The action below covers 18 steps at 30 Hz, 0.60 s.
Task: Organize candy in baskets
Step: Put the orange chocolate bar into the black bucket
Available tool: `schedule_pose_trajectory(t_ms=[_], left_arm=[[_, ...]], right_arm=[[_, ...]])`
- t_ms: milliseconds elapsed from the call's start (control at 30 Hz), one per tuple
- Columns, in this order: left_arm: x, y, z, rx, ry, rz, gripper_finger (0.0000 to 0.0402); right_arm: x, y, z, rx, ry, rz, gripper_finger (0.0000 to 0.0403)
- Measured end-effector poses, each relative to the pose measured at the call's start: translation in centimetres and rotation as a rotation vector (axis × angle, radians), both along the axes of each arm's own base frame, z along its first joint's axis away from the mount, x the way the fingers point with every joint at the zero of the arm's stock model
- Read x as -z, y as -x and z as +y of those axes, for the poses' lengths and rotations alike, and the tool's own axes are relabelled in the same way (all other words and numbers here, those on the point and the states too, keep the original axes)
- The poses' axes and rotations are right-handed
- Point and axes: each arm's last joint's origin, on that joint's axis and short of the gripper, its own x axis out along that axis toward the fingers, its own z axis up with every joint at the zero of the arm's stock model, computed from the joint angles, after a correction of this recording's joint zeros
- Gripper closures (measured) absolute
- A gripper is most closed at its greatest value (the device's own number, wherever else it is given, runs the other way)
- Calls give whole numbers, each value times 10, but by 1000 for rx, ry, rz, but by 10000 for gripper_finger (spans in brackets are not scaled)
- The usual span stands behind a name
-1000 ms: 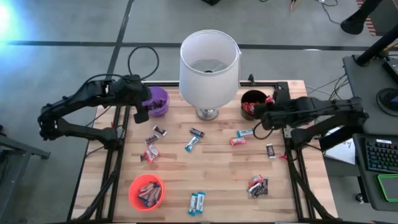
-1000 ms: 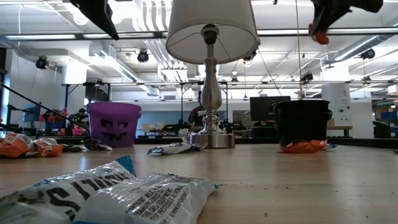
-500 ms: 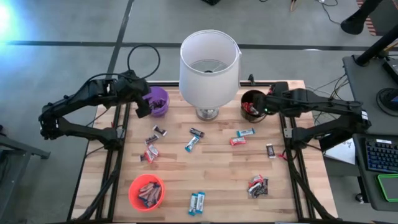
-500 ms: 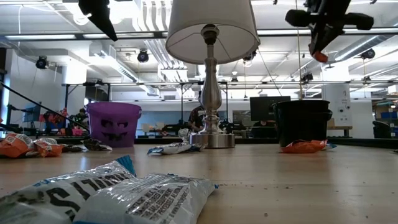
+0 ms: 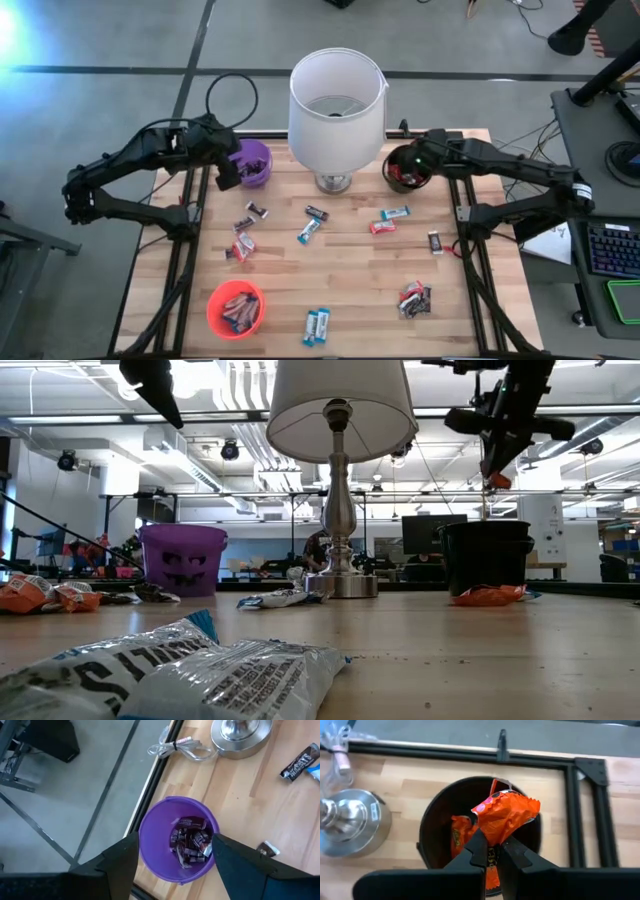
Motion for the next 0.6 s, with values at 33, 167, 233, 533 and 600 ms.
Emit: schedule_pose_trajectory(t_ms=[33,167,233,533,600], left_arm=[[0,0,0,-4,-5,1,170],[-1,2,2,-52,-69,25,170],[-1,2,2,-68,-89,31,170],[-1,2,3,-24,-113,75,170],[-1,2,3,-18,-121,84,170]], right_arm=[[2,-2,-1,-17,-1,-6,390],[3,-8,-3,-70,16,-35,389],[0,-8,-3,-90,28,-30,383],[-14,-8,-5,-119,109,2,312],[-16,-9,-5,-116,118,-2,296]])
